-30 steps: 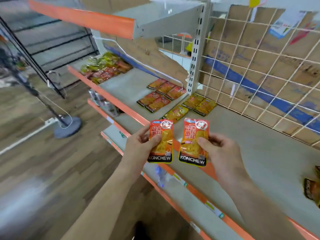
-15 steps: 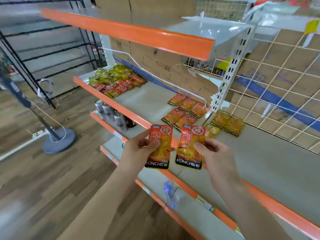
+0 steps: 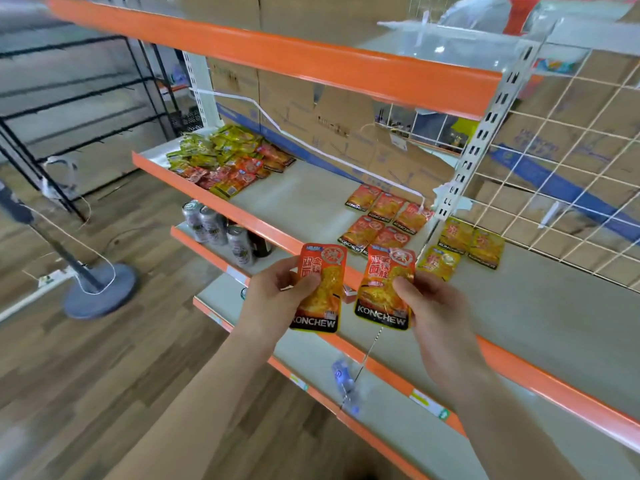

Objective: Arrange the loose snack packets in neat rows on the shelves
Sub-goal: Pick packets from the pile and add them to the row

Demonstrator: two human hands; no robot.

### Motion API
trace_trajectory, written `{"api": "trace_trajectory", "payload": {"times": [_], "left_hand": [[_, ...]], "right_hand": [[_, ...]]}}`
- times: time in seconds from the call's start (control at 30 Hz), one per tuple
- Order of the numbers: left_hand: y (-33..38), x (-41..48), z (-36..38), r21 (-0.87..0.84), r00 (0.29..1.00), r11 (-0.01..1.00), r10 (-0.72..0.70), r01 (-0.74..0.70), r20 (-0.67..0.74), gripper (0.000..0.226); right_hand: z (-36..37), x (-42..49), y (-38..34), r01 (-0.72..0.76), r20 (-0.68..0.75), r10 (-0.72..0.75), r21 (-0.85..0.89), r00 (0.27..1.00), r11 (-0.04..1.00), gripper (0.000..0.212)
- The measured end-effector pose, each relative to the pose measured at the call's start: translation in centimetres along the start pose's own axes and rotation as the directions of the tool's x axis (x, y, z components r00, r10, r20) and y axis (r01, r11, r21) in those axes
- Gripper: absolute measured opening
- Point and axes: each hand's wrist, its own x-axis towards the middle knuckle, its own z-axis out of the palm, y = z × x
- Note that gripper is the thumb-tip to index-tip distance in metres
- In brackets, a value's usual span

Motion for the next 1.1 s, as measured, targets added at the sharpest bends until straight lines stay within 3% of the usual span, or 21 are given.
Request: {"api": "trace_trajectory", "payload": {"times": [0.33, 0.43, 0.5, 0.73, 0.9, 1.1], "left_hand": [[1.5, 3.8, -1.6, -0.013, 1.000, 1.000, 0.011, -0.011, -0.029, 0.025], [1.8, 5.6, -2.1, -0.040, 0.998, 0.999, -0.003, 0.001, -0.057, 0.024], [1.8, 6.8, -2.2, -0.073, 0.997, 0.997, -0.011, 0.005, -0.070, 0.025], [2.4, 9.9, -1.0, -0.152, 0.999, 0.988, -0.039, 0.032, -0.038, 0.039], [3.0, 11.7, 0.1, -0.132, 0.999, 0.991, -0.022, 0.016, -0.044, 0.044], [2.7, 13.5, -0.2, -0.119, 1.000, 0.993, -0.022, 0.020, -0.016, 0.044]], "right_hand": [[3.2, 3.8, -0.9, -0.022, -0.014, 0.022, 0.053, 1.000, 0.998, 0.007], [4.5, 5.2, -1.3, -0.087, 0.002, 0.088, 0.149, 0.996, 0.985, 0.041], [4.8, 6.1, -1.5, -0.087, 0.025, 0.084, 0.190, 0.996, 0.978, 0.047], [4.7, 9.5, -2.2, -0.117, 0.041, 0.112, 0.174, 0.993, 0.978, 0.026], [4.4, 11.2, -2.8, -0.064, 0.084, 0.061, 0.035, 0.995, 0.997, 0.050], [4.7, 12.7, -1.4, -0.035, 0.033, 0.036, -0.037, 0.999, 0.999, 0.038]]}}
